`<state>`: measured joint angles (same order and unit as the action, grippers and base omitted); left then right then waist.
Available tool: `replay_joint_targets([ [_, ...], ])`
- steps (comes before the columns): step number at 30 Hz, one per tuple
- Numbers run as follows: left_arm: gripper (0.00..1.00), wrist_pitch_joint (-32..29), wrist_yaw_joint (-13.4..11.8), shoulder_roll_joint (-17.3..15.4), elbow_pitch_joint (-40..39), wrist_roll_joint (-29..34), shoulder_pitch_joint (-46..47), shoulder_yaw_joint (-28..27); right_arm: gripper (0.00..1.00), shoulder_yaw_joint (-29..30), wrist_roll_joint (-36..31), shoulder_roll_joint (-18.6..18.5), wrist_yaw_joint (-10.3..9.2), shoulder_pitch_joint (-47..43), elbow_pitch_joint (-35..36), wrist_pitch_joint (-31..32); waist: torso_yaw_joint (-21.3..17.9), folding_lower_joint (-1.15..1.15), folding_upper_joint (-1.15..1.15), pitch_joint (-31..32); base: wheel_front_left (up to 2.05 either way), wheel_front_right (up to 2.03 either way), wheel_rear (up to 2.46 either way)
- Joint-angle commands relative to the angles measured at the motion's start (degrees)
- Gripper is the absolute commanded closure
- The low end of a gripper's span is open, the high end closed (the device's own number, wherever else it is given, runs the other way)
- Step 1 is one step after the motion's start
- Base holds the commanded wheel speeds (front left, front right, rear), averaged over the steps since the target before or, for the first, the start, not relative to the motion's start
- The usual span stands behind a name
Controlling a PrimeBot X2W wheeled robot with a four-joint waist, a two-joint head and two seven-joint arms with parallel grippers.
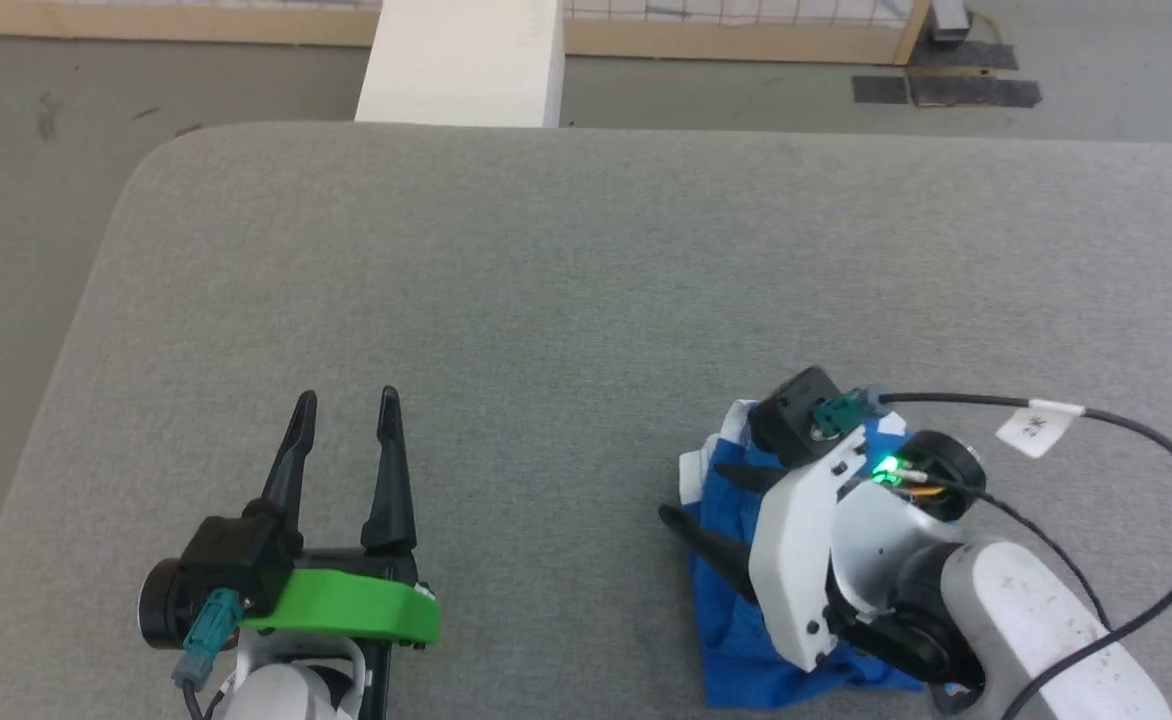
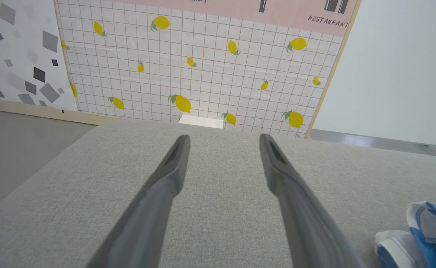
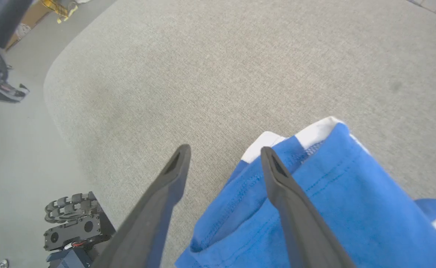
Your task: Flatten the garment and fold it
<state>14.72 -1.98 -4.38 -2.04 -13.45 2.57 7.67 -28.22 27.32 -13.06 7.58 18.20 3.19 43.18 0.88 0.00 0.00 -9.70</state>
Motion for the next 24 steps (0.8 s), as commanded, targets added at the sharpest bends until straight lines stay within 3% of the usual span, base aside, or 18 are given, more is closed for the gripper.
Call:
replay_joint_targets([
  [1,0.0,0.3,0.3,-0.3,0.1,-0.2,-0.2,-0.2,0.0,0.7,0.0,-0.1,-0.09,0.7,1.4,-0.8,-1.2,0.0,0.0,0.9,0.0,0.0,0.0],
  [6,0.0,0.3,0.1,-0.5,-0.1,0.4,-0.3,-0.4,0.0,7.1,-3.2,0.2,-0.09,-1.7,5.6,-2.6,-3.2,0.0,0.0,1.7,0.0,0.0,0.0],
  [8,0.0,0.3,-0.1,-0.5,-0.3,0.6,-0.3,-0.6,0.0,10.9,-6.5,-0.1,-0.09,-3.6,6.6,-2.8,-3.9,0.0,0.0,1.9,0.0,0.0,0.0],
  [9,0.0,0.3,0.0,-0.4,-0.5,0.7,-0.4,-0.5,0.0,16.6,-10.6,0.5,-0.09,-7.6,7.2,-2.3,-4.5,0.0,0.0,1.9,0.0,0.0,0.0],
  [13,0.0,0.3,0.2,-0.4,-0.6,0.8,-0.3,-0.3,0.0,21.4,-14.7,2.1,-0.09,-12.8,6.4,-0.5,-4.6,0.0,0.0,1.3,0.0,0.0,0.0],
  [24,0.0,0.3,0.4,-0.2,-0.3,0.6,0.5,0.1,0.0,21.7,-16.4,4.3,-0.09,-14.0,-3.8,-1.2,-3.1,0.0,0.0,-1.0,0.0,0.0,0.0],
])
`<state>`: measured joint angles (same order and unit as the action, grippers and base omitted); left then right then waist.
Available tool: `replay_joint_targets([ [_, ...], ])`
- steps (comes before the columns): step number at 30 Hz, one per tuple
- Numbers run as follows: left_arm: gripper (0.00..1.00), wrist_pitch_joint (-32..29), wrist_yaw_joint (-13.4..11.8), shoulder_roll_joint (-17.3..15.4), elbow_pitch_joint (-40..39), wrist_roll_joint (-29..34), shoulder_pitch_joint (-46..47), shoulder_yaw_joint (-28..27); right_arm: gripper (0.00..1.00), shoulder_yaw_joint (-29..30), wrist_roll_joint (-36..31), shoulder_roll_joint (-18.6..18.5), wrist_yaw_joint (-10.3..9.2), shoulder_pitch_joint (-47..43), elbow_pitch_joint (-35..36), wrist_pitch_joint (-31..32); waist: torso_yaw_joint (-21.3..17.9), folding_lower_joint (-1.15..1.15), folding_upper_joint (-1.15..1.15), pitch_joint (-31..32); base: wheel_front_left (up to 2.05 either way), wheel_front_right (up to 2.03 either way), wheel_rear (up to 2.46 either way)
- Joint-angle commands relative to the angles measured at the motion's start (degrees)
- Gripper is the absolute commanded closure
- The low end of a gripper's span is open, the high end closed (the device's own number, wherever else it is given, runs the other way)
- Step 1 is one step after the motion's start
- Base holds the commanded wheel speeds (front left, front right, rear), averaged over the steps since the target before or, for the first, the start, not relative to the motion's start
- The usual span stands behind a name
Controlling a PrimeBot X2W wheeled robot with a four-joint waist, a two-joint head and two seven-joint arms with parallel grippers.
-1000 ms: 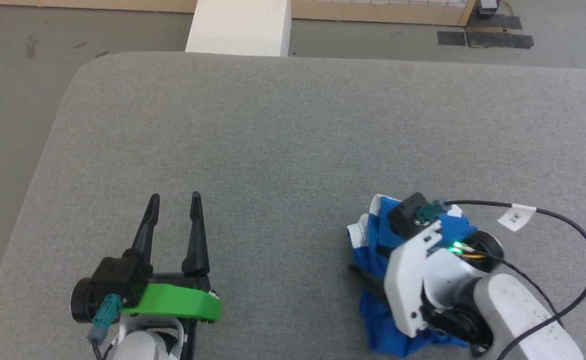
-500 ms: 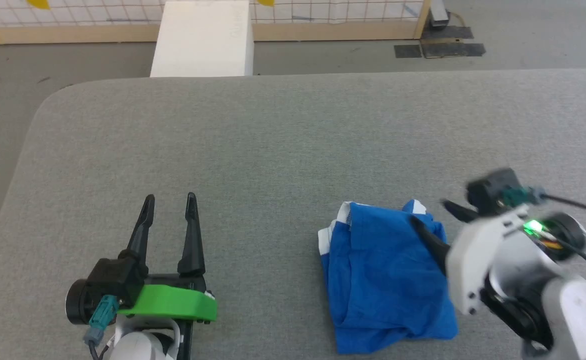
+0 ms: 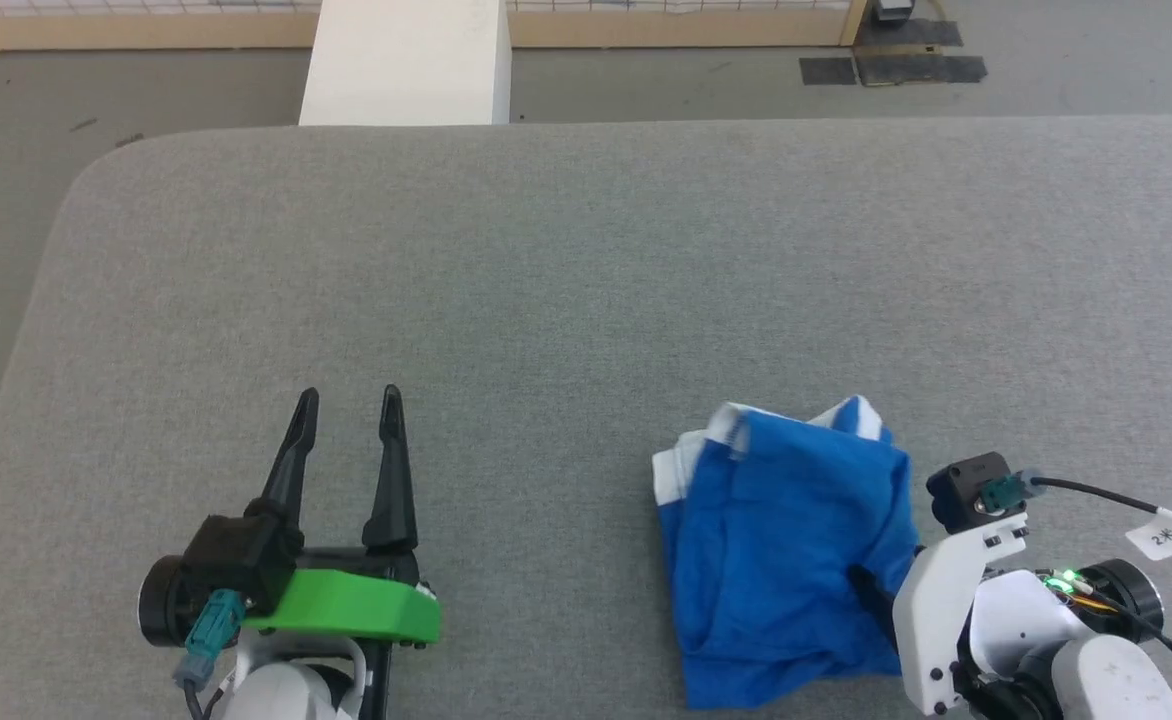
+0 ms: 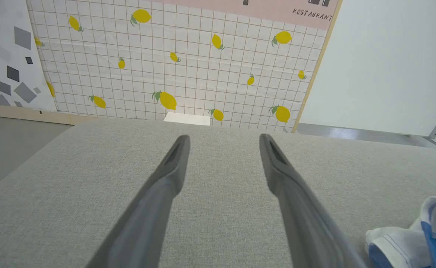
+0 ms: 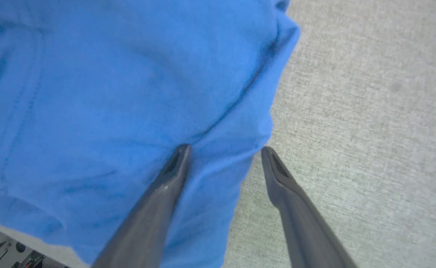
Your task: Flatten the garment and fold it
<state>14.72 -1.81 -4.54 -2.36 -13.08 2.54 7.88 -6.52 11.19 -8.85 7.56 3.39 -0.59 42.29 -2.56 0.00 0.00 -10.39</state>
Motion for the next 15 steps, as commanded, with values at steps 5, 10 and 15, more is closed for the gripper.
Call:
replay_joint_targets([
  [5,0.0,0.3,0.1,0.1,0.1,0.2,0.9,0.0,0.0,0.7,-2.4,-0.6,-0.08,3.1,-6.6,-2.8,1.1,0.0,0.0,-0.9,0.0,0.0,0.0],
  [10,0.0,0.3,0.0,0.2,0.2,0.1,1.1,0.0,1.0,-0.2,-1.9,-1.2,-0.08,4.8,-11.1,-3.6,1.6,0.0,0.0,-1.0,0.0,0.0,0.0],
  [15,0.0,0.3,0.1,0.4,0.3,-0.1,1.1,0.1,1.0,-2.5,0.3,-2.6,-0.08,6.0,-12.3,-3.8,1.7,0.0,0.0,-0.9,0.0,0.0,0.0],
])
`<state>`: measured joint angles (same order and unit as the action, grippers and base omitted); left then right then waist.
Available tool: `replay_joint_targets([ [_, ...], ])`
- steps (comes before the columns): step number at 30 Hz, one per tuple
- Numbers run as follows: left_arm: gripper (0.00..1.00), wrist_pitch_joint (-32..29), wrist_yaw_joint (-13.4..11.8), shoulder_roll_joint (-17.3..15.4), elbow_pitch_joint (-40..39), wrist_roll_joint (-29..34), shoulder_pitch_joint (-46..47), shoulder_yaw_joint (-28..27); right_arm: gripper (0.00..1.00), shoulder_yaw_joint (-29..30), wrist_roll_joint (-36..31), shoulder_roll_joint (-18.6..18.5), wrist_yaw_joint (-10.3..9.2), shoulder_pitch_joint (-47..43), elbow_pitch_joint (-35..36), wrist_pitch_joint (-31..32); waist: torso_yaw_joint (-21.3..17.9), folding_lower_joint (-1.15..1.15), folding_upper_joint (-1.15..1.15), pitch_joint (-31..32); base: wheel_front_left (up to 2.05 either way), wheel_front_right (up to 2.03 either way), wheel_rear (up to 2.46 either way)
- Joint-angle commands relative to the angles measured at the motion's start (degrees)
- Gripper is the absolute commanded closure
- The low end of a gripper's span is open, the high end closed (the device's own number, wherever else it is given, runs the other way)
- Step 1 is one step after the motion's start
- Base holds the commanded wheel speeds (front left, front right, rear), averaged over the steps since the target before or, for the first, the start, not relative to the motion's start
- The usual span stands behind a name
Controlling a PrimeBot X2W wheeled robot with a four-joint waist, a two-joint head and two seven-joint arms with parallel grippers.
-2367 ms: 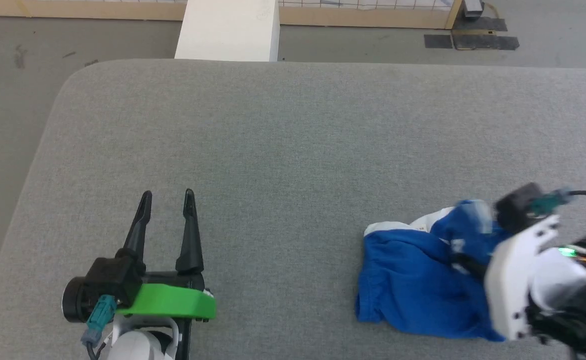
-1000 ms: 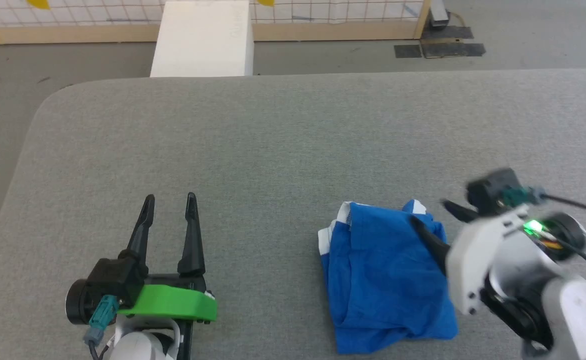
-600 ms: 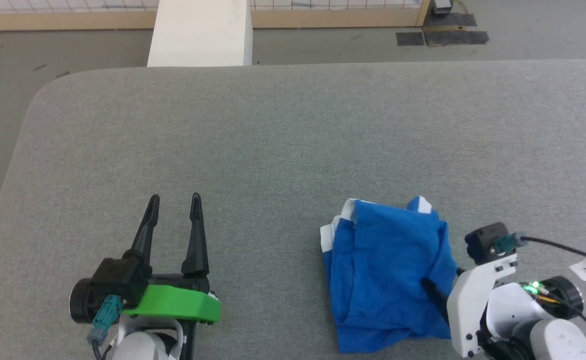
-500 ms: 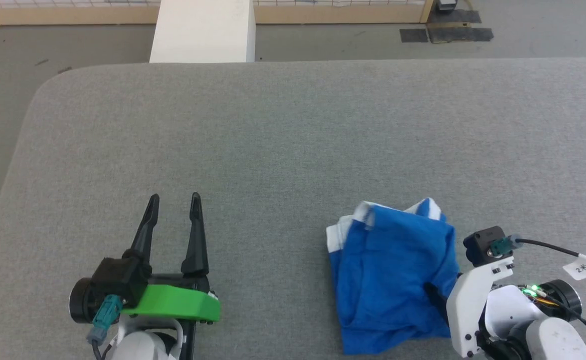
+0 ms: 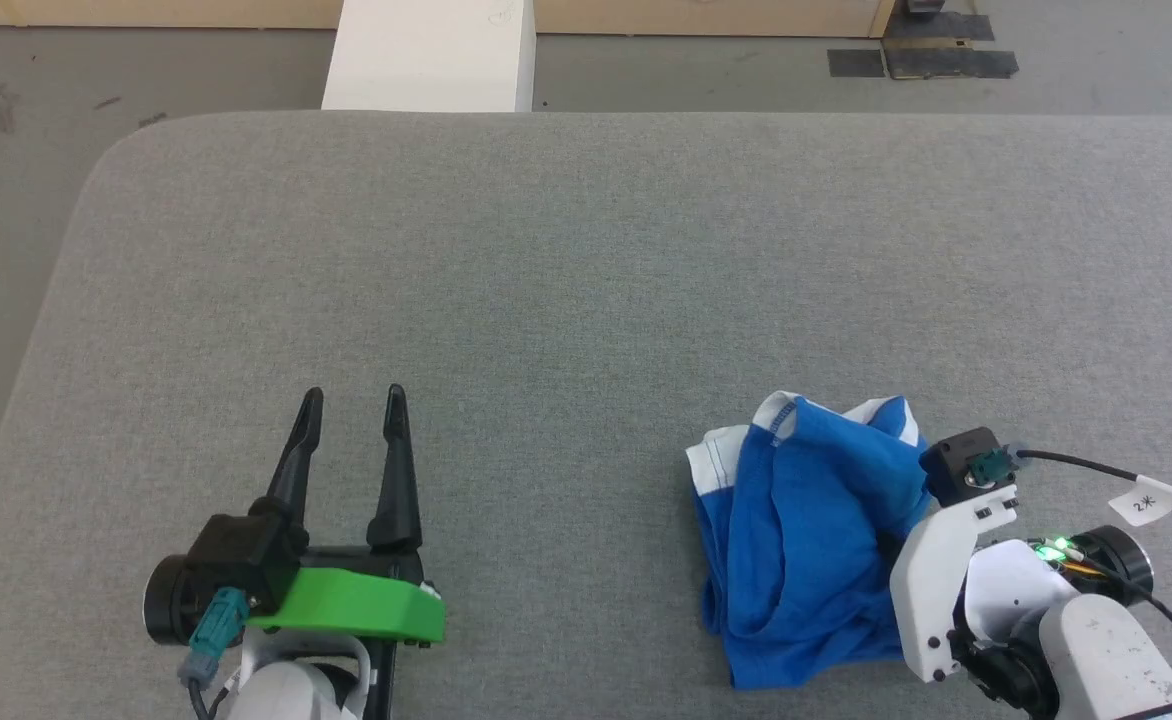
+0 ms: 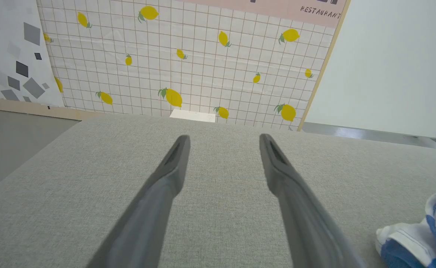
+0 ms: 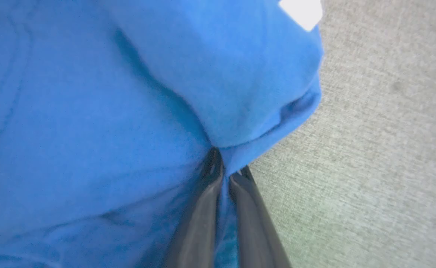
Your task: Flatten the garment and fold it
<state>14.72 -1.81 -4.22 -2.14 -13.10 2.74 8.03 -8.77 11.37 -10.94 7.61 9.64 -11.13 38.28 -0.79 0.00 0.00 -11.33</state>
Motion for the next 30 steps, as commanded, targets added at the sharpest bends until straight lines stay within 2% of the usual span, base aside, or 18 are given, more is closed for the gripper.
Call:
replay_joint_targets([
  [1,0.0,0.3,0.1,0.1,0.1,0.0,0.9,0.0,1.0,-1.0,0.4,-1.0,-0.12,0.2,-1.4,0.1,-0.2,0.0,0.0,0.0,0.0,0.0,0.0],
  [6,0.0,0.3,0.1,0.0,-0.3,0.0,1.0,-0.2,1.0,-5.8,2.2,-4.6,-0.12,2.4,1.5,0.6,-3.3,0.0,0.0,-0.3,0.0,0.0,0.0],
  [9,0.0,0.3,0.0,-0.3,-0.7,0.1,1.2,-0.4,1.0,-10.8,3.5,-8.3,-0.12,5.0,3.0,1.7,-8.0,0.0,0.0,-1.4,0.0,0.0,0.0],
  [13,0.0,0.2,-0.1,-1.0,-0.8,0.4,2.3,-0.7,1.0,-17.6,6.1,-12.1,-0.12,10.3,2.6,2.5,-16.2,0.0,0.0,-3.3,0.0,0.0,0.0],
  [17,0.0,-0.7,0.0,-2.1,-1.0,1.2,4.2,-0.5,1.0,-22.8,8.5,-14.3,-0.12,16.0,0.1,1.4,-23.4,0.0,0.0,-5.7,0.0,0.0,0.0],
  [21,0.0,-2.3,0.1,-3.4,-1.7,2.2,6.3,-0.1,1.0,-25.5,10.6,-15.2,-0.12,20.8,-4.1,-1.3,-28.6,0.0,0.0,-8.3,0.0,0.0,0.0],
  [26,0.0,-3.9,-0.7,-5.0,-4.5,3.6,8.3,-0.6,1.0,-27.0,11.6,-16.4,-0.12,26.4,-9.8,-5.8,-31.6,0.0,0.0,-12.0,0.0,0.0,0.0],
  [30,0.0,-5.6,-1.6,-6.3,-8.2,5.4,10.0,-0.9,1.0,-26.4,12.2,-18.5,-0.12,30.3,-15.6,-9.6,-31.2,0.0,0.0,-15.4,0.0,0.0,0.0],
])
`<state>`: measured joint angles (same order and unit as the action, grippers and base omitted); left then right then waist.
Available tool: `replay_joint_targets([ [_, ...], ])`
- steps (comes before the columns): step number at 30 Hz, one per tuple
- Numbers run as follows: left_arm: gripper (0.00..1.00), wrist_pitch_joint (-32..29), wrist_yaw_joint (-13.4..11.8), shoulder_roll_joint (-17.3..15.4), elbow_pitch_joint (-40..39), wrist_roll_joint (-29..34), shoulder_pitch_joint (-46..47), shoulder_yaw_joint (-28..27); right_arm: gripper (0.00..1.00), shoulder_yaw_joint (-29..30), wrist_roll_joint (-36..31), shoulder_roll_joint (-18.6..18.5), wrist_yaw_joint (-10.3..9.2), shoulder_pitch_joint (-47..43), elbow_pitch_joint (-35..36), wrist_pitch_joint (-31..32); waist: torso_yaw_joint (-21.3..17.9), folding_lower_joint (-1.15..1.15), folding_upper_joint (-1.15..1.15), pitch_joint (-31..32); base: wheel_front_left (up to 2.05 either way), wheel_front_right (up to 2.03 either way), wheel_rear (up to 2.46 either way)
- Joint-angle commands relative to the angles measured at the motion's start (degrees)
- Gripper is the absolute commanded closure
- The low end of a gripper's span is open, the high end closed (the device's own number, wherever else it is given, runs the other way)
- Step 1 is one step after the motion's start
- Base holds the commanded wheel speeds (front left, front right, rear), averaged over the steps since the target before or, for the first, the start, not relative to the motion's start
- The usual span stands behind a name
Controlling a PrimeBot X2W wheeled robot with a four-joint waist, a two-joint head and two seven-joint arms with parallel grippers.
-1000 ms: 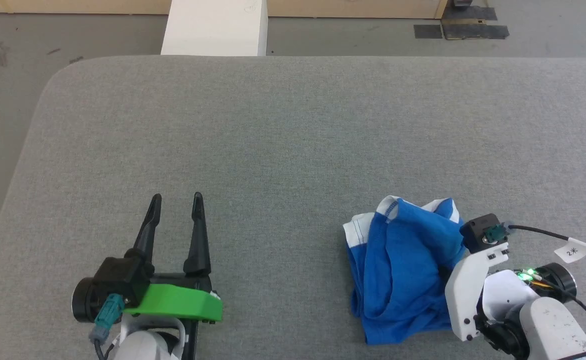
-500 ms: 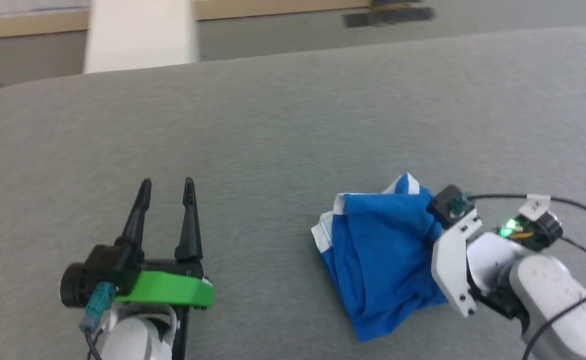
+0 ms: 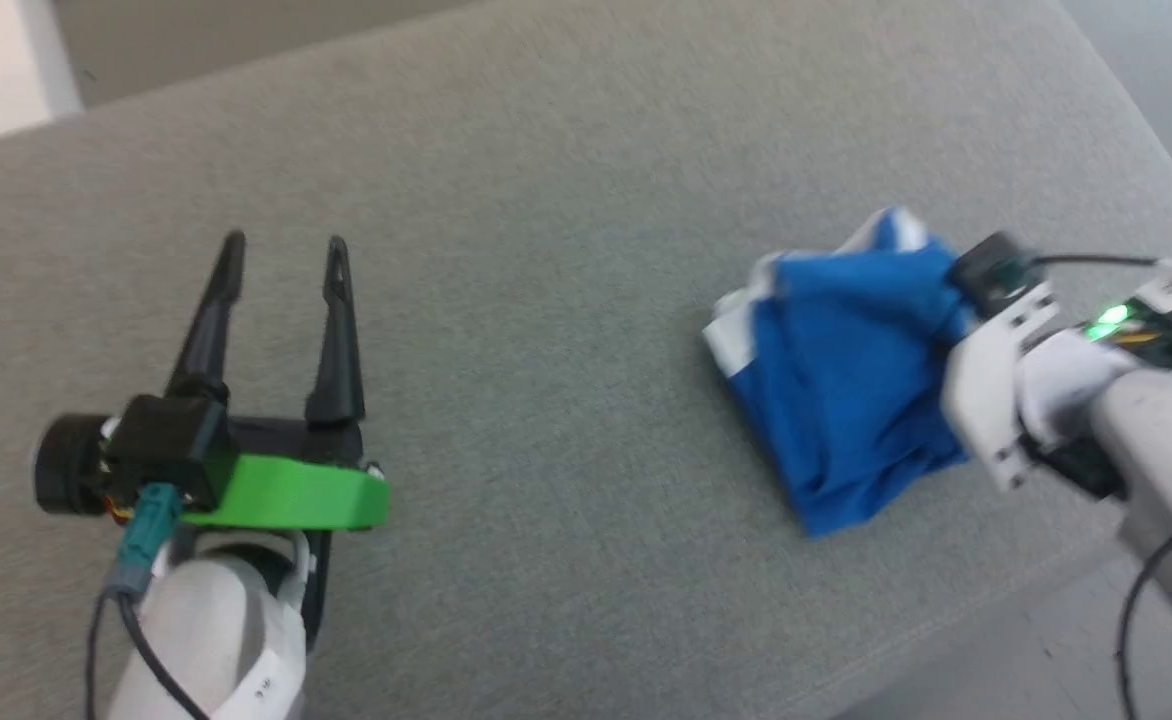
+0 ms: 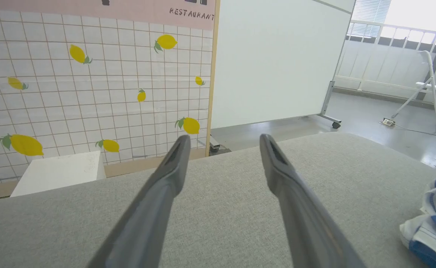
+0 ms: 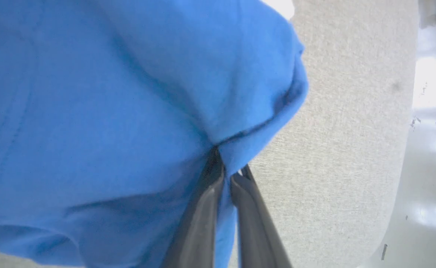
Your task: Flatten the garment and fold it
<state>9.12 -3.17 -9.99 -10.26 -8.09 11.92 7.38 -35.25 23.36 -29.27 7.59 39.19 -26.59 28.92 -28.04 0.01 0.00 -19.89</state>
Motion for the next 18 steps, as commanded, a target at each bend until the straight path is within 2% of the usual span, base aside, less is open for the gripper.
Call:
replay_joint_targets([
  [1,0.0,-0.8,-0.4,-0.9,-1.2,0.7,1.2,-0.2,1.0,0.6,0.2,-1.1,-0.1,1.7,-1.8,-1.6,-3.3,-0.01,0.0,-8.0,0.0,0.0,0.0],
  [7,0.0,-4.3,-2.0,-3.2,-7.6,2.3,1.0,-2.3,1.0,4.4,-1.4,-5.1,-0.1,6.1,-11.7,-7.2,-0.8,-0.01,0.0,-12.5,0.0,0.0,0.0],
  [10,0.0,-6.5,-2.3,-4.5,-10.3,3.1,0.3,-2.8,1.0,8.2,-2.0,-6.6,-0.1,8.2,-17.3,-9.6,0.4,-0.01,0.0,-14.4,0.0,0.0,0.0],
  [18,0.0,-11.1,-2.9,-6.8,-15.9,4.8,-0.7,-3.9,1.0,16.4,-5.1,-7.7,-0.1,14.2,-28.5,-16.6,2.0,-0.01,0.0,-17.8,0.0,0.0,0.0],
])
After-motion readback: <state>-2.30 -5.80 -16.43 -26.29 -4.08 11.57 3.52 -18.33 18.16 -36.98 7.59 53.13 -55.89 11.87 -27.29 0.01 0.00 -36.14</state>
